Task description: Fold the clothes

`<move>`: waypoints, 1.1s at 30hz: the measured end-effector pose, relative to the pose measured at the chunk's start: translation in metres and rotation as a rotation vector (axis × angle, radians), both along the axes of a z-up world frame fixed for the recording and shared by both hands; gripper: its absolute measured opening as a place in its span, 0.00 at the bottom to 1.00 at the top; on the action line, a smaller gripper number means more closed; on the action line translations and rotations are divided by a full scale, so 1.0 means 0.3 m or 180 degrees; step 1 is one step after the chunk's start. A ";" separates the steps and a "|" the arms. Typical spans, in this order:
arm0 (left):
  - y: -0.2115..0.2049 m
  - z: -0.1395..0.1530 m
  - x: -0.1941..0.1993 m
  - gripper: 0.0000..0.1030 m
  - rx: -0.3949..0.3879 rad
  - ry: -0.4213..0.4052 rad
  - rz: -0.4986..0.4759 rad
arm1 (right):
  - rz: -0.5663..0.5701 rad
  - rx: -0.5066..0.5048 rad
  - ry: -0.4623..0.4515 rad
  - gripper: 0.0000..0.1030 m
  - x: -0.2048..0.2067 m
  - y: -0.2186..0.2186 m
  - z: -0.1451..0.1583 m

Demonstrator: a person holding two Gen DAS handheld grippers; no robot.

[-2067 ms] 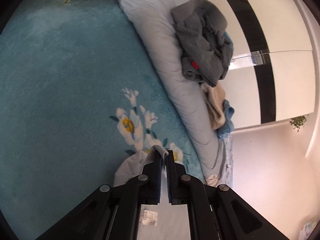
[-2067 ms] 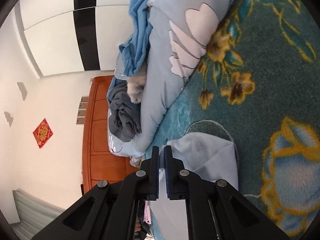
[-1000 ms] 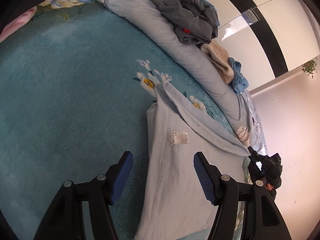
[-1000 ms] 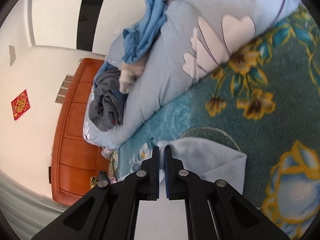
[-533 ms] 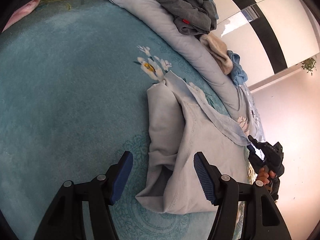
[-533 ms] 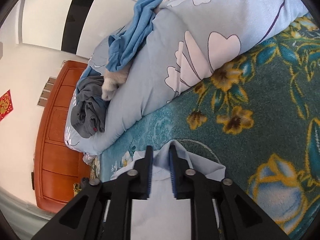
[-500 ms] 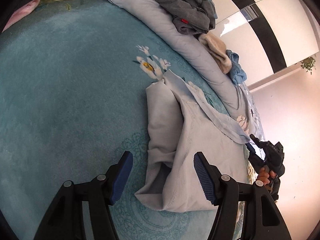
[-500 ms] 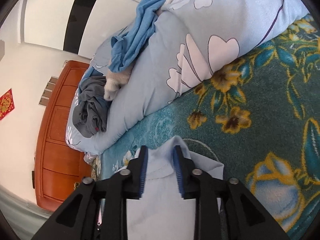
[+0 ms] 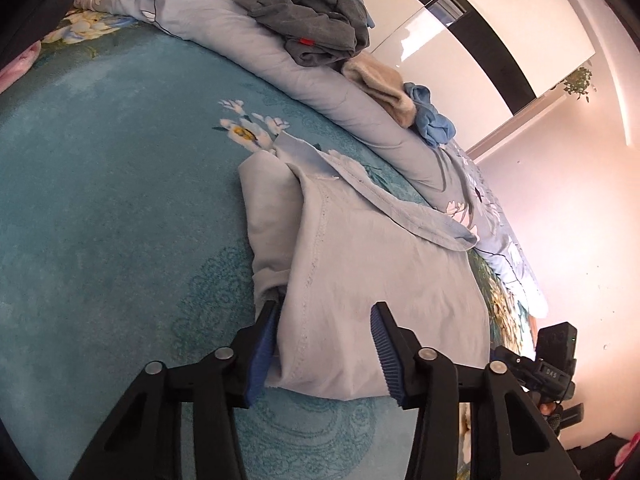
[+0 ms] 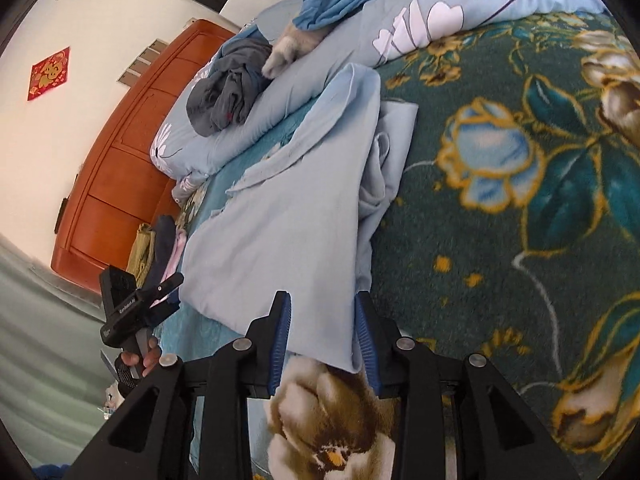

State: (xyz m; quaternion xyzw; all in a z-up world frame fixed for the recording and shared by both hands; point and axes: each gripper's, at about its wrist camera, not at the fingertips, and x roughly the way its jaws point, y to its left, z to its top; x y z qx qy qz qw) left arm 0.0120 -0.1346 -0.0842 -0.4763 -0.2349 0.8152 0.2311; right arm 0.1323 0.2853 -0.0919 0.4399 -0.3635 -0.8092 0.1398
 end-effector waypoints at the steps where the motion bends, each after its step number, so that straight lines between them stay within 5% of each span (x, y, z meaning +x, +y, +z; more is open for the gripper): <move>1: 0.004 -0.001 0.002 0.34 -0.0012 -0.0007 -0.0018 | 0.0003 -0.0038 0.0003 0.32 0.000 -0.005 -0.007; 3: 0.011 -0.001 0.011 0.18 -0.0019 -0.0001 -0.0060 | -0.0001 -0.0119 0.0062 0.12 -0.001 -0.017 -0.008; 9: -0.018 0.005 0.046 0.04 0.0222 -0.0050 -0.0036 | 0.0054 -0.0283 0.0211 0.02 0.025 -0.033 0.031; 13: -0.054 0.023 0.109 0.04 0.0384 -0.0069 -0.0016 | 0.0191 -0.0333 0.0373 0.02 0.094 -0.047 0.074; 19: -0.078 -0.017 0.196 0.04 0.0296 -0.0216 -0.0005 | 0.0029 -0.0471 0.0232 0.02 0.144 -0.014 0.001; 29: -0.093 -0.073 0.226 0.09 0.0147 -0.0305 0.0023 | 0.0008 -0.0169 0.0158 0.05 0.167 0.050 0.002; 33: -0.109 -0.041 0.215 0.25 -0.0133 -0.0273 0.0078 | -0.0090 0.0141 0.0361 0.05 0.117 0.081 0.097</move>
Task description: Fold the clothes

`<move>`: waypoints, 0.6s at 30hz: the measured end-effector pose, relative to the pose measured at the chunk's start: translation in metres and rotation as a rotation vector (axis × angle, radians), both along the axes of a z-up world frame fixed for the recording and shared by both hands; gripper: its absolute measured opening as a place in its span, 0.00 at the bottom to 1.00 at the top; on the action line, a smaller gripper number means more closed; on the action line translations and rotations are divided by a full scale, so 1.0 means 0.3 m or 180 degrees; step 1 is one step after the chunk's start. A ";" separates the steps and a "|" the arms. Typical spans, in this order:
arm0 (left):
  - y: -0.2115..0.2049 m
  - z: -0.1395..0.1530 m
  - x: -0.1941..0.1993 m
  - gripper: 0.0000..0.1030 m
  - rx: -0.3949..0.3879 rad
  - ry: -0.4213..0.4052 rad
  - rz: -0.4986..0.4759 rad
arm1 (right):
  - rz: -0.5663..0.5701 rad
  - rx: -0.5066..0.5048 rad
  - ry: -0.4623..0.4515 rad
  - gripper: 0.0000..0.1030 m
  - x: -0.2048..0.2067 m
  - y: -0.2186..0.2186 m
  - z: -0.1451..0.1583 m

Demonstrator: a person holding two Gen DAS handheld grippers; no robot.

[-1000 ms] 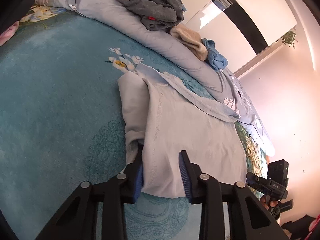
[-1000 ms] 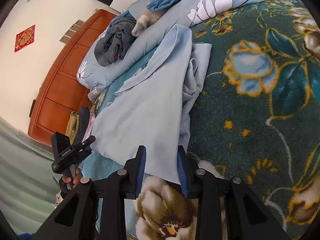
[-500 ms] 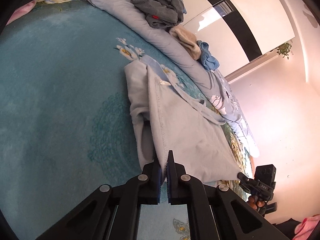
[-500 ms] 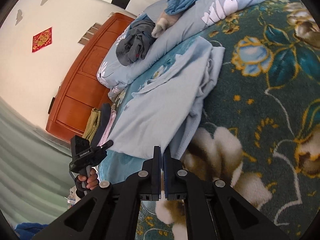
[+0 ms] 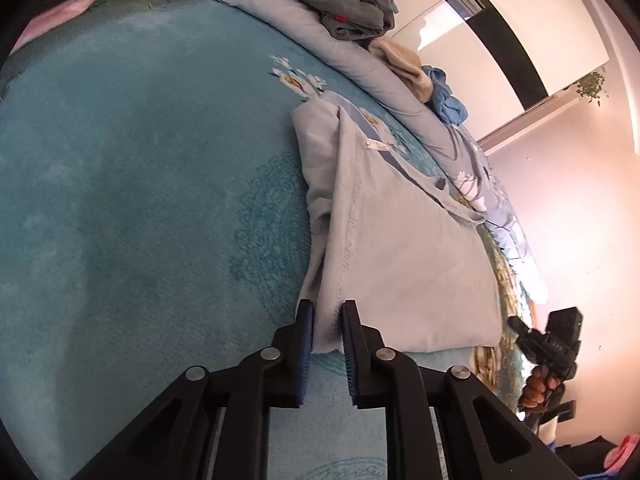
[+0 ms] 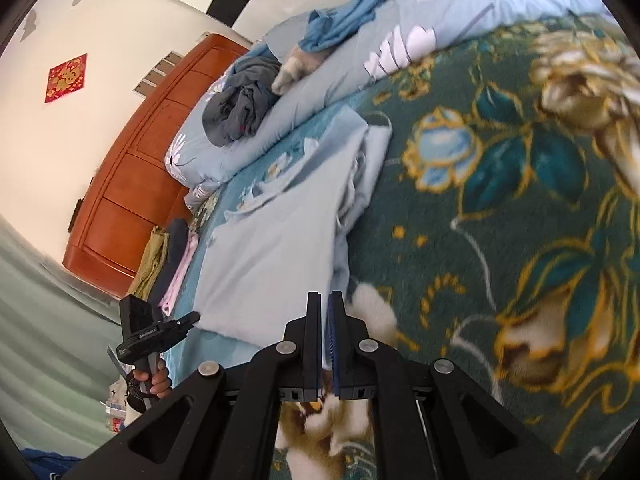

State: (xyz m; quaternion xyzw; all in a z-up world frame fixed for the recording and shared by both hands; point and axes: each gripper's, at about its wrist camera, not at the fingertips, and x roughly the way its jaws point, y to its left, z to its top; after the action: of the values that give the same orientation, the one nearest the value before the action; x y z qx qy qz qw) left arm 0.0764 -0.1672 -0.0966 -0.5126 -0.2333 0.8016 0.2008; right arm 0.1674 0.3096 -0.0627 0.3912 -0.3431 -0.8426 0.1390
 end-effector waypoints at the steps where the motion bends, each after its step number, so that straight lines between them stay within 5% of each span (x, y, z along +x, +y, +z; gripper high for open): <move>1: -0.001 0.015 -0.011 0.31 -0.0088 0.0017 0.0021 | 0.0016 0.0124 0.0034 0.05 -0.032 -0.012 0.026; 8: 0.122 0.156 -0.189 0.47 -0.0343 0.0351 0.0001 | 0.0514 0.0944 -0.0106 0.05 -0.336 -0.230 0.057; 14: 0.334 0.117 -0.416 0.54 -0.0894 0.0215 -0.0373 | 0.0852 0.1729 -0.0407 0.05 -0.520 -0.403 -0.016; 18: 0.373 0.062 -0.516 0.54 -0.1070 0.0061 -0.0441 | 0.0790 0.1755 -0.0318 0.05 -0.583 -0.394 -0.011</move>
State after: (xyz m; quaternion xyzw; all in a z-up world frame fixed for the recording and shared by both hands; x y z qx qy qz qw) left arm -0.0784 -0.0554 -0.0780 -0.5461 -0.0583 0.8184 0.1692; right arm -0.0077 0.1914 -0.0661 0.4941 -0.0576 -0.8602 0.1124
